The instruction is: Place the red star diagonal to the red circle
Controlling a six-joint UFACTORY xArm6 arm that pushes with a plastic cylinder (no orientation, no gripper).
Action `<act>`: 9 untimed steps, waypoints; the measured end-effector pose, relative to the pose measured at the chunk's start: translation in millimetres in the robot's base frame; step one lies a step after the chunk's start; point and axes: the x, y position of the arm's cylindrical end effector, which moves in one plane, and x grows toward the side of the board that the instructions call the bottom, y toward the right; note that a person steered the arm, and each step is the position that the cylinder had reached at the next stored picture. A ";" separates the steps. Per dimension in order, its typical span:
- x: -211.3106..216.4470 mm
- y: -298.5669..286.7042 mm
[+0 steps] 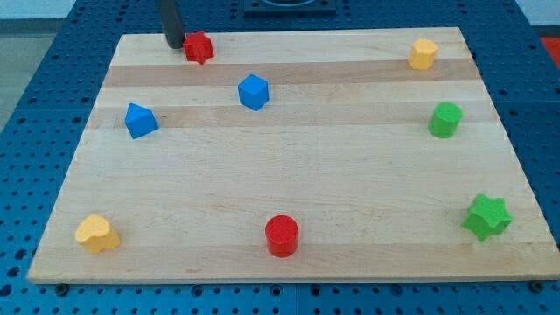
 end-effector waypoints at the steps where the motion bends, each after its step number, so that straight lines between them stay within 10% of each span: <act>1: 24.2 13.8; 9: 34.3 61.8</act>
